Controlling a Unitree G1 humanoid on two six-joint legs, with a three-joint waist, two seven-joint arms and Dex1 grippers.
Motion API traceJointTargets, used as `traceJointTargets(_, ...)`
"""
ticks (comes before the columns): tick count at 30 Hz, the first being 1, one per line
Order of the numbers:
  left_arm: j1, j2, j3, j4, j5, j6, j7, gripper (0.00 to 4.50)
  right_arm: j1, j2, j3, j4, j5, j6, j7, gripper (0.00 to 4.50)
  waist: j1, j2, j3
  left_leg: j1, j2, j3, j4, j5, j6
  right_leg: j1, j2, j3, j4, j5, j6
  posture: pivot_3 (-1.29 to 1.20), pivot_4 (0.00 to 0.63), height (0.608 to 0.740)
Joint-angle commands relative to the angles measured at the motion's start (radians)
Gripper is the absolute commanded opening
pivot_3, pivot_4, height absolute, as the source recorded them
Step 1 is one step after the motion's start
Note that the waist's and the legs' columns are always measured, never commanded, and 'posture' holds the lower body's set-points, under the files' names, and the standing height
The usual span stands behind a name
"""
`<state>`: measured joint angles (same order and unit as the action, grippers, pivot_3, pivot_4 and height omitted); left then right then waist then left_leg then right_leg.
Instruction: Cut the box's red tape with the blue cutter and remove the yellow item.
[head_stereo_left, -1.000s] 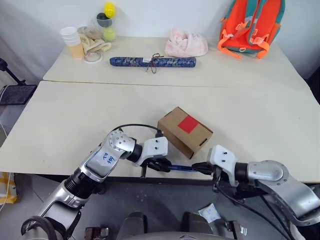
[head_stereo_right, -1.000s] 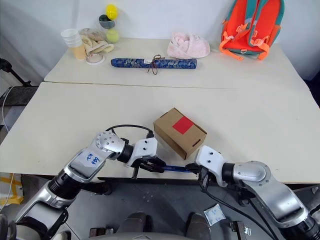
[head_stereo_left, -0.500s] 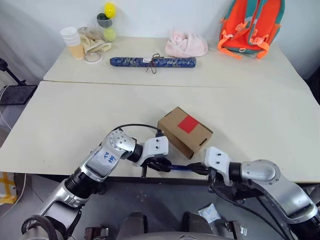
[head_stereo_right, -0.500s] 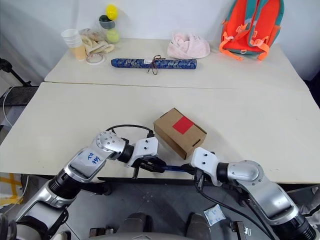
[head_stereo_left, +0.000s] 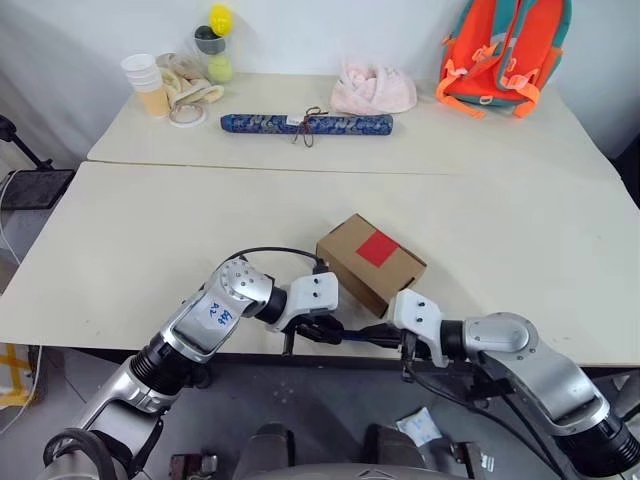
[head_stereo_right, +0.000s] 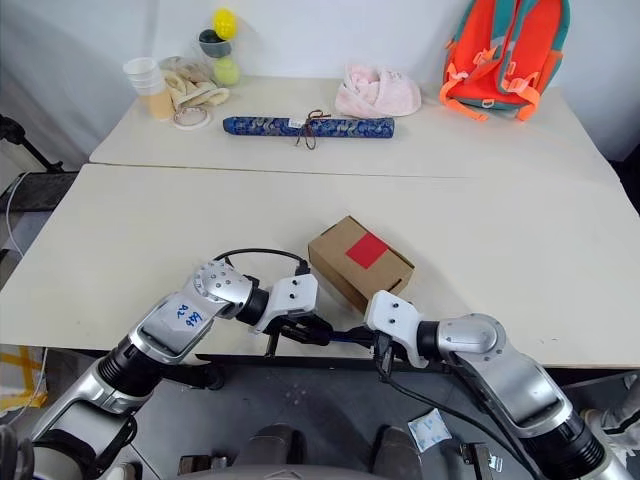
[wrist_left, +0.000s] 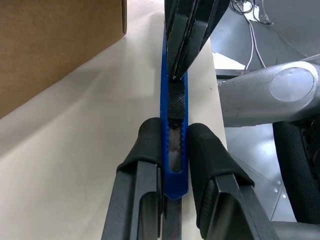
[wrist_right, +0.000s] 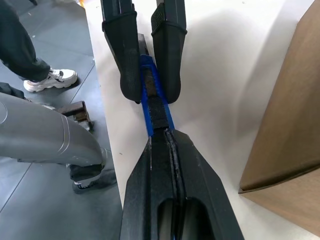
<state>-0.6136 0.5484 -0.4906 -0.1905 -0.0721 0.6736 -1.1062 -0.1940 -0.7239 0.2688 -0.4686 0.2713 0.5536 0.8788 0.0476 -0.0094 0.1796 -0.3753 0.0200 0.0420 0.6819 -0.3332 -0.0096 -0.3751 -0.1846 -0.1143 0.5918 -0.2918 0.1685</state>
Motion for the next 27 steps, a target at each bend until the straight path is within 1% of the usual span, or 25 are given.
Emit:
traceJointTargets(1, 0.005, -0.008, -0.001, -0.001, 0.004, -0.043, 0.015, 0.46, 0.023, 0.008, -0.025, -0.053, 0.049, 0.05, -0.001, 0.03, 0.001, 0.0, 0.0, 0.0, 0.0, 0.0, 0.0, 0.0, 0.0, 0.0, 0.0, 0.0, 0.0, 0.0, 0.0, 0.0, 0.15, 0.74)
traceJointTargets(2, 0.017, 0.001, 0.01, 0.0, 0.005, -0.083, 0.013, 0.46, 0.04, 0.0, -0.091, -0.094, 0.114, 0.101, -0.002, 0.03, 0.003, 0.0, 0.0, 0.0, 0.0, 0.0, 0.0, 0.0, 0.0, 0.0, 0.0, 0.0, 0.0, 0.0, 0.0, 0.0, 0.15, 0.74)
traceJointTargets(4, 0.044, 0.025, 0.032, 0.015, 0.009, -0.198, 0.005, 0.46, 0.079, -0.018, -0.237, -0.184, 0.3, 0.259, -0.009, 0.03, 0.004, 0.0, 0.0, -0.001, 0.0, 0.0, 0.0, 0.0, 0.0, -0.001, 0.0, 0.0, 0.0, 0.0, 0.0, 0.0, 0.15, 0.74)
traceJointTargets(5, 0.061, 0.034, 0.052, 0.025, 0.002, -0.263, 0.0, 0.46, 0.095, -0.029, -0.319, -0.223, 0.407, 0.324, -0.014, 0.19, 0.003, 0.0, 0.0, -0.001, 0.0, 0.0, 0.0, 0.0, 0.0, -0.001, 0.0, 0.0, -0.001, 0.0, 0.0, 0.0, 0.15, 0.74)
traceJointTargets(7, 0.089, 0.041, 0.085, 0.042, -0.023, -0.363, -0.015, 0.46, 0.113, -0.051, -0.424, -0.266, 0.543, 0.413, -0.032, 0.59, 0.001, 0.0, 0.0, -0.001, 0.0, 0.0, 0.0, -0.001, 0.0, -0.001, 0.0, 0.0, -0.001, 0.0, 0.0, 0.0, 0.15, 0.74)
traceJointTargets(9, 0.109, 0.044, 0.12, 0.057, -0.05, -0.445, -0.033, 0.46, 0.115, -0.085, -0.521, -0.278, 0.675, 0.504, -0.069, 1.29, -0.001, 0.0, 0.0, -0.001, 0.001, 0.0, 0.0, -0.001, 0.0, -0.001, 0.0, -0.001, -0.001, 0.0, -0.001, 0.0, 0.15, 0.74)
traceJointTargets(11, 0.121, 0.042, 0.145, 0.075, -0.063, -0.531, -0.048, 0.46, 0.109, -0.126, -0.606, -0.259, 0.858, 0.594, -0.129, 1.94, -0.001, 0.0, 0.0, -0.001, 0.001, -0.001, 0.0, -0.001, 0.0, -0.001, 0.0, -0.001, -0.001, 0.0, -0.001, 0.0, 0.15, 0.74)
traceJointTargets(13, 0.128, 0.023, 0.174, 0.094, -0.084, -0.601, -0.045, 0.46, 0.101, -0.166, -0.656, -0.182, 1.065, 0.671, -0.311, 2.59, 0.0, 0.0, 0.0, -0.001, 0.001, 0.0, 0.0, -0.001, 0.0, -0.001, 0.0, -0.001, -0.001, 0.001, -0.001, 0.0, 0.15, 0.74)
traceJointTargets(15, 0.128, 0.008, 0.186, 0.11, -0.091, -0.646, -0.046, 0.46, 0.111, -0.232, -0.645, -0.134, 1.226, 0.698, -0.454, 3.32, 0.003, 0.0, 0.0, -0.001, 0.001, 0.0, 0.0, -0.001, 0.0, 0.0, 0.0, -0.001, -0.001, 0.001, -0.001, 0.0, 0.15, 0.74)
traceJointTargets(17, 0.123, -0.004, 0.189, 0.126, -0.09, -0.684, -0.051, 0.46, 0.122, -0.287, -0.609, -0.104, 1.374, 0.669, -0.572, 4.01, 0.003, 0.0, 0.0, -0.001, 0.001, 0.0, 0.0, -0.001, 0.0, 0.0, 0.0, -0.001, -0.001, 0.001, -0.001, 0.0, 0.15, 0.74)
traceJointTargets(18, 0.117, -0.016, 0.19, 0.132, -0.088, -0.692, -0.044, 0.46, 0.119, -0.298, -0.581, -0.092, 1.438, 0.638, -0.64, 4.37, 0.002, 0.0, 0.0, -0.001, 0.001, 0.0, 0.0, -0.001, 0.0, 0.0, 0.0, -0.001, -0.001, 0.001, -0.001, 0.0, 0.15, 0.74)
traceJointTargets(20, 0.103, -0.039, 0.188, 0.141, -0.083, -0.698, -0.03, 0.46, 0.103, -0.305, -0.508, -0.073, 1.562, 0.56, -0.787, 4.44, 0.002, 0.0, 0.0, -0.001, 0.001, 0.0, 0.0, -0.001, 0.0, 0.0, 0.0, -0.001, -0.001, 0.001, -0.001, 0.0, 0.15, 0.74)
traceJointTargets(22, 0.096, -0.054, 0.188, 0.148, -0.081, -0.709, -0.029, 0.46, 0.085, -0.316, -0.449, -0.063, 1.651, 0.502, -0.889, 4.44, 0.0, 0.0, 0.0, -0.001, 0.001, 0.0, 0.0, -0.001, 0.0, 0.0, 0.0, -0.001, -0.001, 0.001, -0.001, 0.0, 0.15, 0.74)
traceJointTargets(24, 0.095, -0.063, 0.183, 0.148, -0.076, -0.711, -0.029, 0.46, 0.064, -0.307, -0.405, -0.059, 1.693, 0.456, -0.95, 4.44, -0.001, 0.0, 0.0, -0.001, 0.001, 0.0, 0.001, -0.001, 0.0, -0.001, 0.0, -0.001, -0.001, 0.001, -0.001, 0.0, 0.15, 0.74)
traceJointTargets(27, 0.094, -0.068, 0.18, 0.148, -0.072, -0.714, -0.029, 0.46, 0.044, -0.3, -0.366, -0.06, 1.701, 0.423, -0.977, 4.44, -0.001, 0.0, 0.0, -0.001, 0.001, 0.0, 0.0, -0.001, 0.0, -0.001, 0.0, -0.001, -0.002, 0.001, -0.001, 0.0, 0.15, 0.74)
